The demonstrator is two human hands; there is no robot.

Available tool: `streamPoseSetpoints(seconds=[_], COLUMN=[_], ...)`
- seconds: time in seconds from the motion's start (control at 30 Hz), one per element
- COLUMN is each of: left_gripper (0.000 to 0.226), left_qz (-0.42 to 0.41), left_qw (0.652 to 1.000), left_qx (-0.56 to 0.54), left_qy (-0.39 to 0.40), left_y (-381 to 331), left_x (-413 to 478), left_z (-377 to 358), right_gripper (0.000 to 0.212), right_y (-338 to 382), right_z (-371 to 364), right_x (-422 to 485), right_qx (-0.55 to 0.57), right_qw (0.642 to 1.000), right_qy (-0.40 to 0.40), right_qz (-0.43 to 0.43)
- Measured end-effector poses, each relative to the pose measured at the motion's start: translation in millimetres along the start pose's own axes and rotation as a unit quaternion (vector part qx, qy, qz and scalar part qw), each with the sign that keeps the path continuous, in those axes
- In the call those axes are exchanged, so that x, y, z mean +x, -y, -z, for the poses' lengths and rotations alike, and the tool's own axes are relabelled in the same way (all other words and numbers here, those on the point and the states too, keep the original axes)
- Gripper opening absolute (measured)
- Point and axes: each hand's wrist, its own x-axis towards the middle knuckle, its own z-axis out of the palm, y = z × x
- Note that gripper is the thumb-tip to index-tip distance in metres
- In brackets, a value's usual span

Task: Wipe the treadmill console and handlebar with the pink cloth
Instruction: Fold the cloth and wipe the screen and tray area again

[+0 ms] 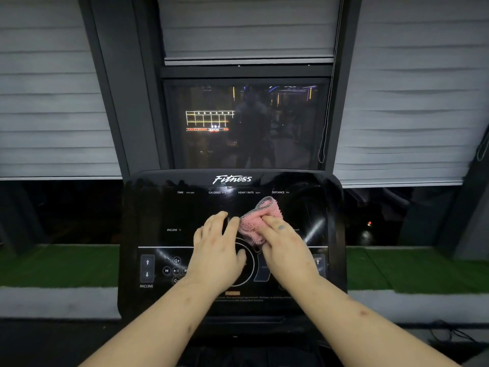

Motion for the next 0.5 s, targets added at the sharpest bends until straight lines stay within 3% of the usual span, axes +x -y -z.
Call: streamPoseSetpoints(seconds=[0.07,0.13,0.27,0.33,0.4,0.5], left_gripper=[0.058,0.039,0.022,0.019,0.016,0.015], left_qz=[0.034,0.09,0.183,0.178,0.152,0.11], left_qw=[0.992,0.957,0.812,0.77,0.772,0.823], left_qx=[-0.123,-0.275,-0.552,-0.61,-0.615,-0.558], left_qy=[-0.01,0.009,0.054,0.055,0.049,0.01], left_y=[-5.8,-14.1,-30.5,-35.5,-39.2,-39.2], left_x=[1.9,5.3,9.7,8.9,5.4,0.2], left_z=[5.2,13.1,24.6,32.0,39.3,45.0], right_gripper=[0.045,0.042,0.033,0.025,0.017,0.011], right_y=[9.6,14.6,22.8,27.8,29.9,30.1], right_z=[16.3,29.7,45.0,50.0,52.8,57.0], right_x=[7.3,10.2,5.7,1.5,-2.5,-6.0], right_qx=[0.108,0.239,0.422,0.472,0.495,0.493], right_qw=[0.991,0.954,0.879,0.855,0.844,0.846], right_qy=[0.002,0.006,0.037,0.045,0.052,0.049], right_qz=[-0.076,-0.178,-0.219,-0.209,-0.2,-0.197])
